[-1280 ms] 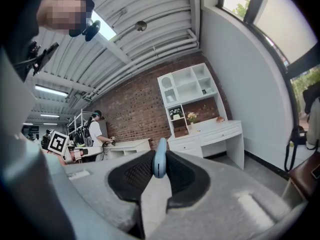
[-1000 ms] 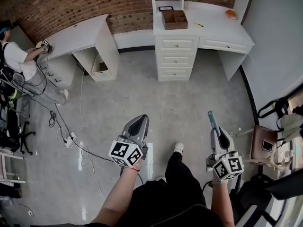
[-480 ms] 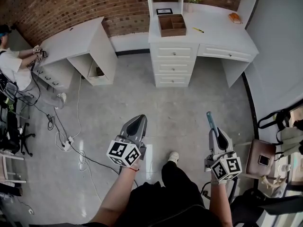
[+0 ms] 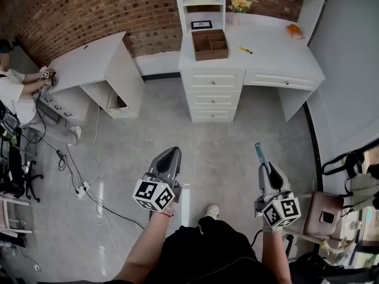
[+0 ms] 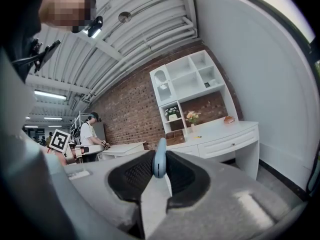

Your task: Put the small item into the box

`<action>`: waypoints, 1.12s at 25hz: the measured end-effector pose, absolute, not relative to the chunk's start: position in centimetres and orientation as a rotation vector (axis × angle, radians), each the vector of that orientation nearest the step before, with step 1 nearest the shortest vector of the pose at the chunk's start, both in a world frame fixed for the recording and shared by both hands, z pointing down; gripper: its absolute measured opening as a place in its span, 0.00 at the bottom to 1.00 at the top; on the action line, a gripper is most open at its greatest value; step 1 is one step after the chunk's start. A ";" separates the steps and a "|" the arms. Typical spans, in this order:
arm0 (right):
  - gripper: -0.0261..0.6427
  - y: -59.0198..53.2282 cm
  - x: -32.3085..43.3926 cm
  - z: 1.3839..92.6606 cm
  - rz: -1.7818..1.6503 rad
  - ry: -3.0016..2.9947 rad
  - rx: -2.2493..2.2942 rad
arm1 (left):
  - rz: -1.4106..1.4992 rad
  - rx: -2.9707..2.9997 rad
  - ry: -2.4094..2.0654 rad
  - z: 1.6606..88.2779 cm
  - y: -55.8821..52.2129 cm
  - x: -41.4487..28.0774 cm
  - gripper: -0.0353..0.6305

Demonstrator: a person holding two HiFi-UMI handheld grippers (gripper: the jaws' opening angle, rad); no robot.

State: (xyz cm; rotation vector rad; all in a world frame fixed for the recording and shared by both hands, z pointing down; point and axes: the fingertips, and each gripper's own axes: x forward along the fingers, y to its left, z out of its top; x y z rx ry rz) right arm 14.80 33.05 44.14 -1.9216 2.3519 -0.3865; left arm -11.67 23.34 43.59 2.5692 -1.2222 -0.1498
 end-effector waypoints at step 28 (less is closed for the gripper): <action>0.14 13.2 16.9 44.8 -0.423 2.436 -1.872 | -0.153 2.517 -1.258 44.9 4.0 -8.1 0.06</action>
